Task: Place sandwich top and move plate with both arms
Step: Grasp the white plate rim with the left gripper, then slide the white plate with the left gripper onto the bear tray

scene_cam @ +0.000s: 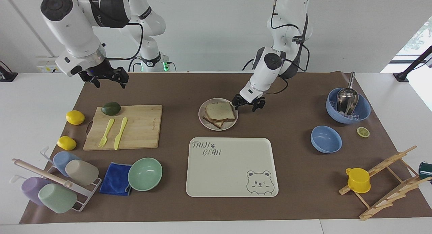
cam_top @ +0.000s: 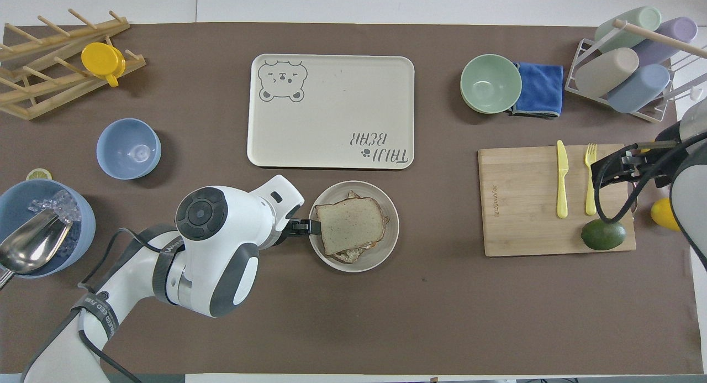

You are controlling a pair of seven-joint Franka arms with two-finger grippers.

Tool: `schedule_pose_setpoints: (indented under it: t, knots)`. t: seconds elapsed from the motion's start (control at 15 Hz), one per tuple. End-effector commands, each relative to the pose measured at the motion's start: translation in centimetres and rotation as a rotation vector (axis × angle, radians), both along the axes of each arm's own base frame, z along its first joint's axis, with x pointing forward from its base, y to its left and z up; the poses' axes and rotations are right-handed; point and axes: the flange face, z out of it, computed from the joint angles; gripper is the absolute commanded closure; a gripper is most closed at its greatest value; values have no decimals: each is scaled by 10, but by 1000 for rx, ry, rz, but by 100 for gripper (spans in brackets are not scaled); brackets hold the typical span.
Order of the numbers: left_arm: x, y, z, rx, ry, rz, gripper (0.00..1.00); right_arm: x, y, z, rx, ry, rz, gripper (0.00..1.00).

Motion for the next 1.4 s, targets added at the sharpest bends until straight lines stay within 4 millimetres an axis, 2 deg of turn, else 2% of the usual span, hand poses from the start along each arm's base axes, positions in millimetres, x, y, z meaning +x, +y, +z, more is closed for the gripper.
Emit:
schedule_pose_setpoints:
  t: [0.0,0.53,0.67,0.87,1.0,1.13,1.33]
  knots:
    - [-3,-2,-5,-10,-4,18,7,1,-1,3,10,-4,-19,0]
    - [-3,-3,-8,-39,13,60,29,0,-3,4,18,-20,-28,0]
    - [-5,-9,-12,-37,10,74,30,4,-13,7,21,-43,-43,0]
    - [-6,-14,-14,-44,1,92,30,3,-18,5,21,-35,-46,0]
    - [-6,-14,-14,-44,1,92,30,2,-37,5,23,-34,-77,0]
    - [-6,-14,-14,-44,1,92,31,3,-39,6,26,-35,-73,0]
    - [-6,-15,-13,-45,0,91,39,4,-39,7,65,-44,-82,0]
